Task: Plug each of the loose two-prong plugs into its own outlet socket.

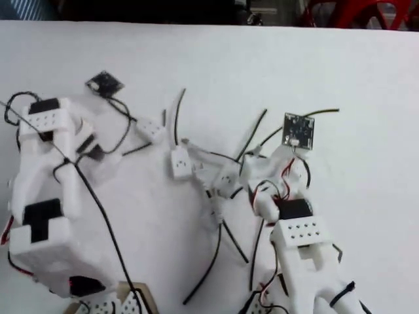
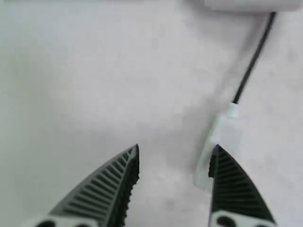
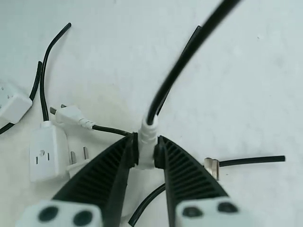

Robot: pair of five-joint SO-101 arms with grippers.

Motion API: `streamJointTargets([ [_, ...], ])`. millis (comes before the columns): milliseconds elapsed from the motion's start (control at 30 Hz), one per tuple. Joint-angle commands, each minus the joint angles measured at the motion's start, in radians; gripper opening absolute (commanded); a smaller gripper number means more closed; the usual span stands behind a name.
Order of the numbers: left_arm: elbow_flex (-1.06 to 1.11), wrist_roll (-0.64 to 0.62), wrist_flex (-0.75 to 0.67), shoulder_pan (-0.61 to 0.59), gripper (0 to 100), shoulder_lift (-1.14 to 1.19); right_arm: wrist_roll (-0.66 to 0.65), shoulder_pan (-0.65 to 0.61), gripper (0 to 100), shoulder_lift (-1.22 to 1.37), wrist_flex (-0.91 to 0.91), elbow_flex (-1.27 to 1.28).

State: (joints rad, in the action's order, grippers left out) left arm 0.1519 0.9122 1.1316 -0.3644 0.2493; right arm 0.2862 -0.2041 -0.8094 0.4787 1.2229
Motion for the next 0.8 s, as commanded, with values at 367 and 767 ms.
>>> streamJointTargets([
  [367,-0.6,-0.041,0.351,-0.097,24,0.302,-0.002,0.005,1.7,0.001,-0.025,-0.006],
  [767,-0.752,-0.104,0.654,0.019,22,0.245,-0.002,0.005,1.7,0.001,-0.025,-0.006],
])
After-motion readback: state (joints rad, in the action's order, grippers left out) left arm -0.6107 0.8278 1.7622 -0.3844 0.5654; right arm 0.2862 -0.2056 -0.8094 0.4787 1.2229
